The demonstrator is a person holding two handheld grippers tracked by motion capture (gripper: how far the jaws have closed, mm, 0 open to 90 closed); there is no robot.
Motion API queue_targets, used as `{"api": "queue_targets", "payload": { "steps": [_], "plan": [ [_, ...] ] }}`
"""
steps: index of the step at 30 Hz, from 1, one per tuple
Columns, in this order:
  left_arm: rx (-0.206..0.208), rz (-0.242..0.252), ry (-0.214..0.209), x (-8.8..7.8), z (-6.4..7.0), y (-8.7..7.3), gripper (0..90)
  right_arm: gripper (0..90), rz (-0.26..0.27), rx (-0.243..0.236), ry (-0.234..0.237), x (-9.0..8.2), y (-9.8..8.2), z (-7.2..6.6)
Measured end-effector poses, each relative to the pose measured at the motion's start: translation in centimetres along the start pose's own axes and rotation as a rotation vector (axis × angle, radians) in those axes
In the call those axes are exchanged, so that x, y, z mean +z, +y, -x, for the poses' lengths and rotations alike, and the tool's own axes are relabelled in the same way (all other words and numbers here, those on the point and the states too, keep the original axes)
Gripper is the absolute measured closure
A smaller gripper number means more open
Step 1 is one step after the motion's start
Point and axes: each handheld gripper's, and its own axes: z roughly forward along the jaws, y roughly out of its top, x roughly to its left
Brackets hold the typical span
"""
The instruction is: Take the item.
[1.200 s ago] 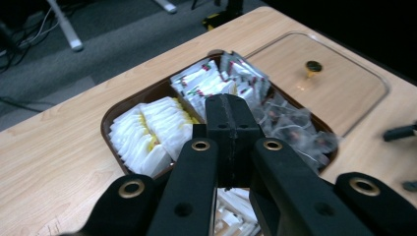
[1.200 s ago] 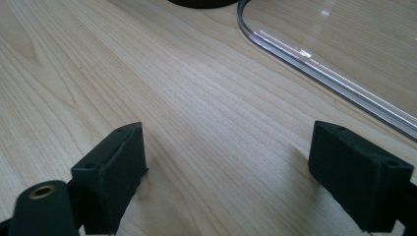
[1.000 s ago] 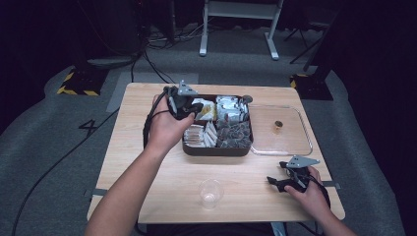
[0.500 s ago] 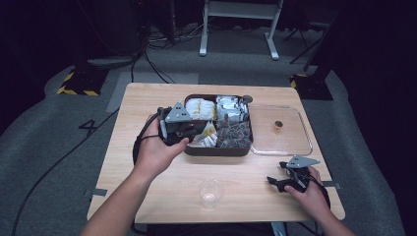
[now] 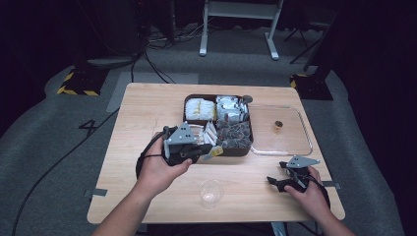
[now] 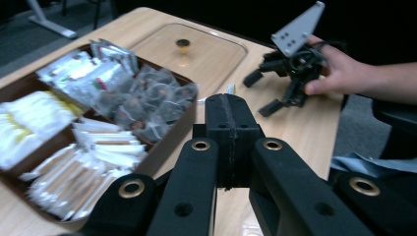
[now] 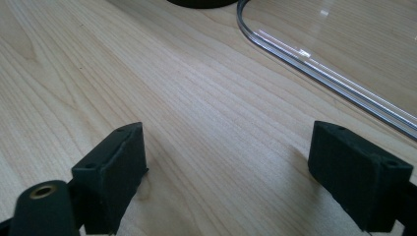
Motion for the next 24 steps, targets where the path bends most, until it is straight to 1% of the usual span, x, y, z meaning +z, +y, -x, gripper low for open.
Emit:
{"api": "queue_targets", "payload": {
  "steps": [1, 3, 8, 9, 10, 11, 13, 15, 16, 17, 19, 21, 24],
  "plan": [
    [0.005, 0.0, -0.008, 0.2, 0.2, -0.2, 90.0, 14.7, -0.001, 0.001, 0.0, 0.0, 0.0, 0.0],
    [0.013, 0.02, -0.035, 0.6, 0.6, -0.7, 90.0, 14.7, -0.001, 0.001, 0.0, 0.0, 0.0, 0.0],
    [0.039, 0.03, -0.083, 1.5, 1.7, -2.1, 90.0, 14.8, 0.0, 0.002, -0.002, 0.0, 0.0, 0.0],
    [0.044, 0.033, -0.085, 1.6, 1.9, -2.4, 90.0, 14.8, 0.0, 0.003, -0.002, 0.0, 0.0, 0.0],
    [0.044, 0.033, -0.085, 1.6, 1.9, -2.4, 90.0, 14.8, 0.0, 0.003, -0.002, 0.0, 0.0, -0.1],
    [0.033, 0.032, -0.087, 1.8, 2.2, -2.7, 90.0, 14.8, 0.0, 0.003, -0.003, 0.0, 0.0, -0.1],
    [0.036, 0.028, -0.082, 1.9, 2.3, -2.9, 90.0, 14.8, 0.0, 0.004, -0.003, 0.0, 0.0, -0.1],
    [0.039, 0.024, -0.086, 2.0, 2.5, -3.2, 90.0, 14.8, 0.0, 0.005, -0.004, 0.0, 0.0, -0.1],
    [0.049, 0.026, -0.101, 2.1, 2.7, -3.5, 90.0, 14.8, 0.0, 0.005, -0.004, 0.0, 0.0, -0.1],
    [0.049, 0.026, -0.101, 2.1, 2.7, -3.5, 90.0, 14.8, 0.0, 0.005, -0.004, 0.0, 0.0, -0.1],
    [0.061, 0.025, -0.105, 2.4, 2.9, -4.1, 90.0, 14.8, 0.0, 0.005, -0.004, 0.0, 0.0, -0.1],
    [0.057, 0.021, -0.122, 2.8, 3.1, -4.8, 90.0, 14.8, 0.0, 0.004, -0.004, 0.0, 0.0, -0.1],
    [0.056, 0.017, -0.131, 3.1, 3.2, -5.2, 90.0, 14.8, 0.0, 0.005, -0.004, 0.0, 0.0, -0.1]
  ]
}}
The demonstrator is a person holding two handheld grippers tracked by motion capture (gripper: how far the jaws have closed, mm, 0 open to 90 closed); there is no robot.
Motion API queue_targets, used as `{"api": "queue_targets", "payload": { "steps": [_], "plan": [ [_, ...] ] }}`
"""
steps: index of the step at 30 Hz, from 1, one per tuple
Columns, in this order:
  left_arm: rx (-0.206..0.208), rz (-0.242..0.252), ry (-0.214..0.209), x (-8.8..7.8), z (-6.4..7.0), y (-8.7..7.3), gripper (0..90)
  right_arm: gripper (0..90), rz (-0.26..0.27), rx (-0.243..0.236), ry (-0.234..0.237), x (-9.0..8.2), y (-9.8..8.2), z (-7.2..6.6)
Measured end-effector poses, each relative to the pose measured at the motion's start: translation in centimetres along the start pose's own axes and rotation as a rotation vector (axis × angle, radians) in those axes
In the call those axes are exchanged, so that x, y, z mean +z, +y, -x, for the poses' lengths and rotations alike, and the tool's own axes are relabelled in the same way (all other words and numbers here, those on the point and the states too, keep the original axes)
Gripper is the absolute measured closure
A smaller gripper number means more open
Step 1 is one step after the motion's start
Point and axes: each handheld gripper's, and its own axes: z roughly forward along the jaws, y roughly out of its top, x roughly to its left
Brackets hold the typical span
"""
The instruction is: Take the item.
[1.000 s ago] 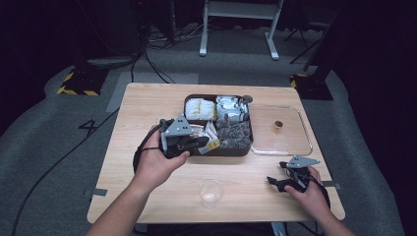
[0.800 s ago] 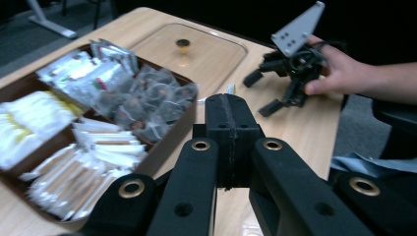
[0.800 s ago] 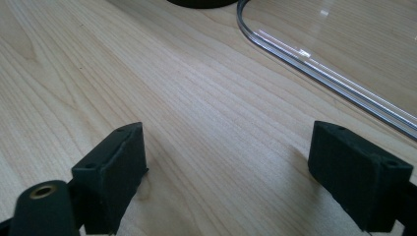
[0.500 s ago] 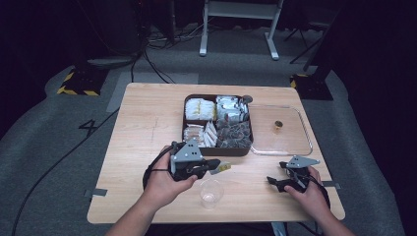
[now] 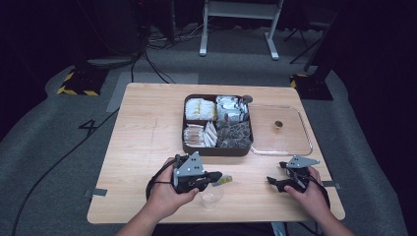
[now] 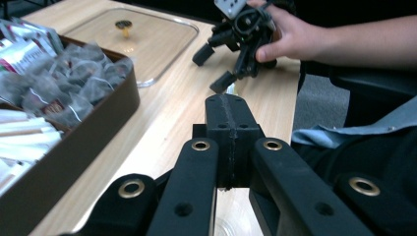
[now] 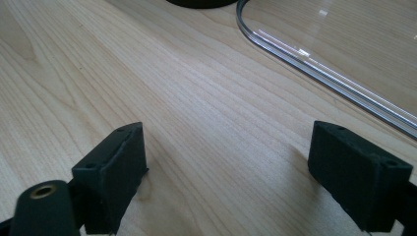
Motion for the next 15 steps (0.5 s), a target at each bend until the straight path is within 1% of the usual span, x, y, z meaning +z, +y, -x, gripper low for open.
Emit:
{"api": "queue_targets", "payload": {
  "steps": [7, 10, 15],
  "plan": [
    [0.0, -0.003, -0.027, 0.3, 0.3, -1.1, 90.0, 14.8, 0.0, 0.0, 0.0, 0.0, 0.0, 0.0],
    [-0.009, -0.01, -0.036, 0.5, 0.2, -1.7, 90.0, 14.8, 0.0, 0.0, 0.0, 0.0, 0.0, 0.0],
    [-0.017, -0.013, -0.036, 0.6, 0.1, -2.0, 90.0, 14.8, 0.0, 0.0, 0.0, 0.0, 0.0, 0.0]
  ]
}}
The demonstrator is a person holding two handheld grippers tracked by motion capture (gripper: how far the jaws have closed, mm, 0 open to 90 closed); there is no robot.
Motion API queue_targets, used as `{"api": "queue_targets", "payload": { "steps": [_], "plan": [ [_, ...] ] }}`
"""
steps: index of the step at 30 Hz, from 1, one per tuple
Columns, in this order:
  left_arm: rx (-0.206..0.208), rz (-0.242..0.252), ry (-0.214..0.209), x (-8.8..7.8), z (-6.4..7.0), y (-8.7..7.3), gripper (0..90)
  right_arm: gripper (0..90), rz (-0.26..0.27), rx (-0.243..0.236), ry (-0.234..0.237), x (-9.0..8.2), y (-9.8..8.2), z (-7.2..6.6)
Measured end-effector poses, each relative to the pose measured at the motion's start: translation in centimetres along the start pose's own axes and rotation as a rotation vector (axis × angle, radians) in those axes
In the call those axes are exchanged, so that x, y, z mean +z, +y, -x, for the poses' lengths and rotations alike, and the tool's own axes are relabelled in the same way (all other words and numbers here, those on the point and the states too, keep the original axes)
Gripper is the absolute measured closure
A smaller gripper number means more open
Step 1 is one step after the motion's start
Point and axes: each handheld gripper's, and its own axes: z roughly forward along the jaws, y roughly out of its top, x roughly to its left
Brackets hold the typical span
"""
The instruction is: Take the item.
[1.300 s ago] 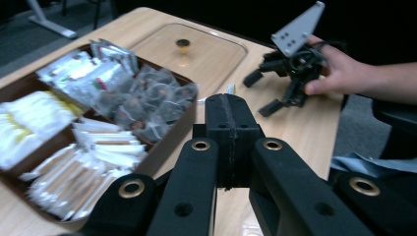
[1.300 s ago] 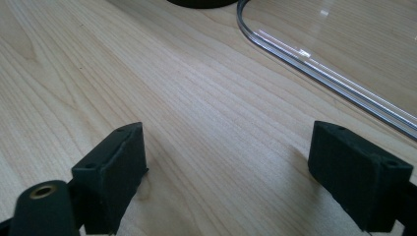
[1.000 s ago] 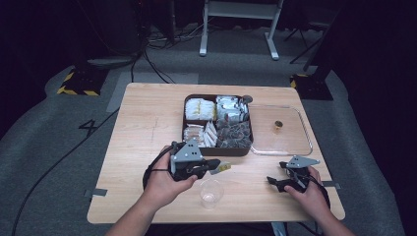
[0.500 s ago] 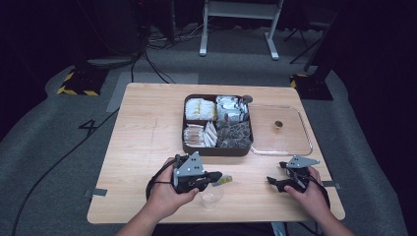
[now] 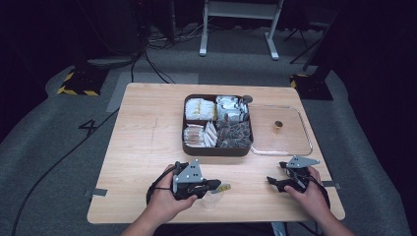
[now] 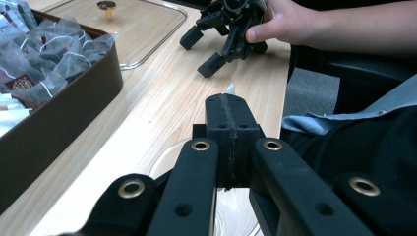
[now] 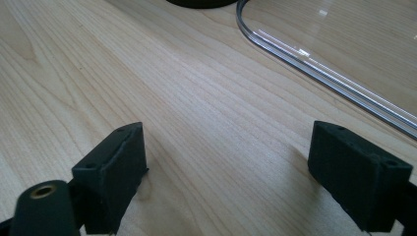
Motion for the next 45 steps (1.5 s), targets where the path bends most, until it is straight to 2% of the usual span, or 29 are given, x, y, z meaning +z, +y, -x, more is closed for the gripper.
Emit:
{"api": "queue_targets", "payload": {
  "steps": [4, 6, 7, 10, 17, 21, 23, 25, 28, 29, 31, 32, 36, 39, 45],
  "plan": [
    [-0.017, -0.011, -0.007, 0.0, -0.2, -0.3, 90.0, 14.9, 0.0, 0.001, -0.001, 0.0, 0.0, 0.0],
    [-0.027, -0.006, -0.028, 0.1, -0.2, -0.5, 88.9, 14.9, 0.0, 0.001, -0.001, 0.0, 0.0, 0.0],
    [-0.028, -0.005, -0.037, 0.1, -0.3, -0.5, 83.2, 14.9, 0.0, 0.0, -0.001, 0.0, 0.0, 0.0],
    [-0.028, -0.019, -0.025, 0.2, -0.2, -0.5, 72.0, 14.9, 0.0, 0.001, -0.001, 0.0, 0.0, 0.0],
    [-0.038, -0.024, -0.008, 0.1, -0.5, -0.3, 61.9, 14.9, 0.0, 0.001, -0.001, 0.0, 0.0, 0.0],
    [-0.024, -0.021, 0.022, -0.4, -1.0, 0.1, 55.1, 14.9, 0.0, 0.002, -0.002, 0.0, 0.0, 0.0],
    [-0.021, -0.011, 0.061, -1.3, -1.4, 0.5, 51.6, 14.9, 0.0, 0.002, -0.002, 0.0, 0.0, 0.0],
    [-0.022, -0.006, 0.078, -1.7, -1.6, 0.6, 51.0, 14.9, 0.0, 0.002, -0.002, 0.0, 0.0, 0.0],
    [-0.034, 0.007, 0.124, -2.7, -2.0, 0.8, 48.8, 14.9, 0.0, 0.002, -0.002, 0.0, 0.0, 0.0],
    [-0.047, 0.012, 0.151, -3.3, -2.3, 0.8, 48.8, 14.9, 0.0, 0.002, -0.002, 0.0, 0.0, 0.0],
    [-0.053, 0.014, 0.163, -3.6, -2.4, 0.8, 48.8, 14.9, 0.0, 0.002, -0.002, 0.0, 0.0, 0.0],
    [-0.064, 0.007, 0.191, -4.0, -2.8, 0.7, 48.1, 14.9, 0.0, 0.003, -0.002, 0.0, 0.0, 0.0],
    [-0.077, 0.005, 0.213, -4.6, -3.5, 0.6, 45.2, 14.9, 0.0, 0.002, -0.002, 0.0, 0.0, 0.0],
    [-0.074, 0.002, 0.257, -5.3, -4.5, 0.4, 43.2, 14.9, 0.0, 0.002, -0.002, 0.0, 0.0, 0.0],
    [-0.111, -0.017, 0.342, -6.6, -6.0, -0.3, 37.2, 14.9, 0.0, 0.003, -0.002, 0.0, 0.0, 0.0]
  ]
}}
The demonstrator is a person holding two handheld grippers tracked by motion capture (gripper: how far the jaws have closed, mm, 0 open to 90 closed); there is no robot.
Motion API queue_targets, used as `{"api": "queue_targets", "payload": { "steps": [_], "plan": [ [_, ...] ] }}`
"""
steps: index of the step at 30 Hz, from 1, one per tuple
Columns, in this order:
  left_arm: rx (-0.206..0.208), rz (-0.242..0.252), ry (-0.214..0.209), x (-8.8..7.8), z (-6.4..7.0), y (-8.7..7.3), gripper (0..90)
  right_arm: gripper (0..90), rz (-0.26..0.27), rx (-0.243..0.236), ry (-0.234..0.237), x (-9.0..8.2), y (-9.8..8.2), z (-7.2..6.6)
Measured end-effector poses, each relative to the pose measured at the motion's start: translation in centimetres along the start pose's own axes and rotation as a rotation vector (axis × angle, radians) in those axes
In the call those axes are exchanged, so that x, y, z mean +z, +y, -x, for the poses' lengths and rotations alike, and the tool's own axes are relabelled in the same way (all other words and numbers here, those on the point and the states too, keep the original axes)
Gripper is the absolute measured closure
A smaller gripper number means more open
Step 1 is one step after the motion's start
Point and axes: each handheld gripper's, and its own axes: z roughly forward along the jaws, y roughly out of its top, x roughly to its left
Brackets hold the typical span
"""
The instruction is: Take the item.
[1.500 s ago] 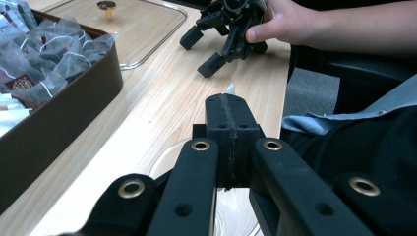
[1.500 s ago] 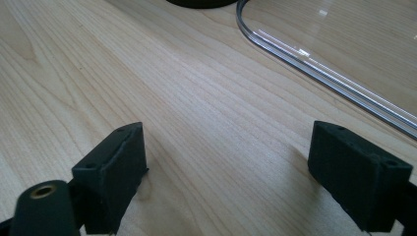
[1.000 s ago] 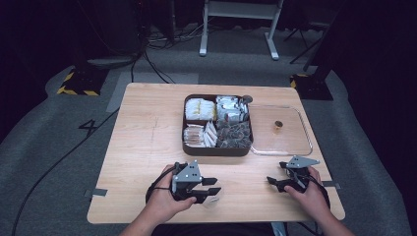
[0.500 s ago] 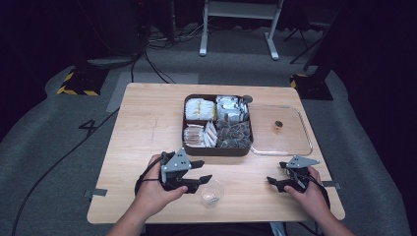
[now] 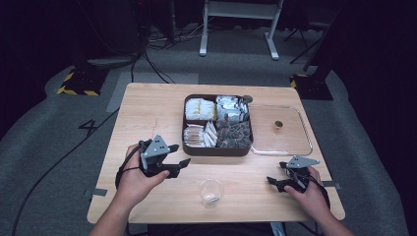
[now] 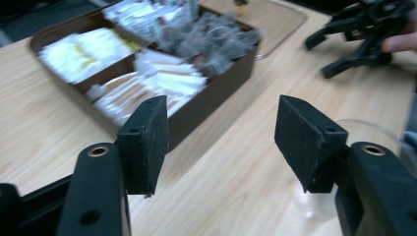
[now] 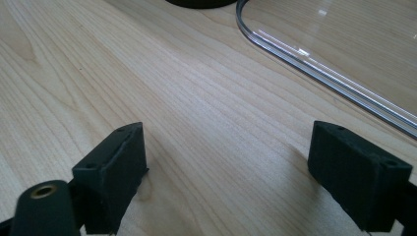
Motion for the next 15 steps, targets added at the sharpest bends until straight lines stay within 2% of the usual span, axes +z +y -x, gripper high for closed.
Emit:
{"api": "queue_targets", "payload": {
  "steps": [1, 2, 8, 13, 15],
  "plan": [
    [-0.004, -0.018, 0.03, -0.3, -0.7, -0.3, 36.0, 14.9, 0.0, 0.0, 0.0, 0.0, 0.0, 0.0],
    [-0.004, -0.018, 0.03, -0.3, -0.7, -0.3, 35.8, 14.9, 0.0, 0.0, 0.0, 0.0, 0.0, 0.0],
    [-0.04, -0.039, 0.086, -1.2, -2.8, -1.5, 34.1, 15.0, 0.0, 0.006, -0.006, 0.0, 0.0, -0.1],
    [-0.061, -0.064, 0.122, -1.5, -4.4, -3.1, 31.2, 15.1, 0.001, 0.008, -0.008, 0.0, 0.0, -0.1],
    [-0.064, -0.082, 0.149, -1.6, -4.8, -3.8, 30.9, 15.1, 0.001, 0.008, -0.008, 0.0, 0.0, -0.1]
  ]
}}
